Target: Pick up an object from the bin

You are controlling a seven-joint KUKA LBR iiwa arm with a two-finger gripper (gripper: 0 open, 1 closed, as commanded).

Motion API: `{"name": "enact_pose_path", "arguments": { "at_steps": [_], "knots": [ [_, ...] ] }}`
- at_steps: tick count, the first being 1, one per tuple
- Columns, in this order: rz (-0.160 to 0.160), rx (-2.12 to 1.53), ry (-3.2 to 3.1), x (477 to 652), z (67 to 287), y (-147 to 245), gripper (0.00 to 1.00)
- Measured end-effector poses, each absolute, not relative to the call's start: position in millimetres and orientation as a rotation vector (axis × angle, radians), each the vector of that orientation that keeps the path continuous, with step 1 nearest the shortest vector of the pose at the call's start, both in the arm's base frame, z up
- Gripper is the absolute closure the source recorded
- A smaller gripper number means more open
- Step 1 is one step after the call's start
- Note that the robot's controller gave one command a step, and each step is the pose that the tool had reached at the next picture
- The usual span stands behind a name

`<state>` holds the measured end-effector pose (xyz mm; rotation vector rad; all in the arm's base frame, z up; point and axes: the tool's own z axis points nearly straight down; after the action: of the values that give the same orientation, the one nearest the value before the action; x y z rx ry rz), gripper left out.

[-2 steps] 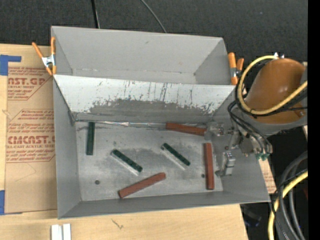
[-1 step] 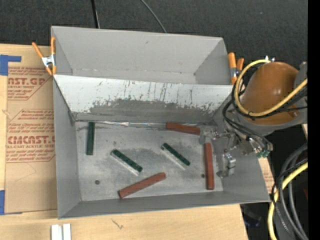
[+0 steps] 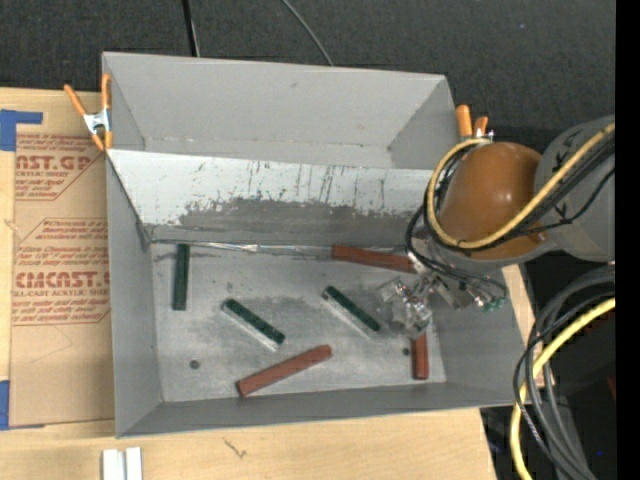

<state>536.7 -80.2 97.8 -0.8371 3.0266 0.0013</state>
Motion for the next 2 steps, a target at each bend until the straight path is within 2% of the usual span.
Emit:
{"name": "enact_pose_path", "arguments": {
  "at_steps": [1,2],
  "knots": [
    [0.001,-0.837,3.026,536.7,97.8,-80.2,0.00],
    [0.001,-0.837,3.026,536.7,97.8,-80.2,0.00]
  ]
}}
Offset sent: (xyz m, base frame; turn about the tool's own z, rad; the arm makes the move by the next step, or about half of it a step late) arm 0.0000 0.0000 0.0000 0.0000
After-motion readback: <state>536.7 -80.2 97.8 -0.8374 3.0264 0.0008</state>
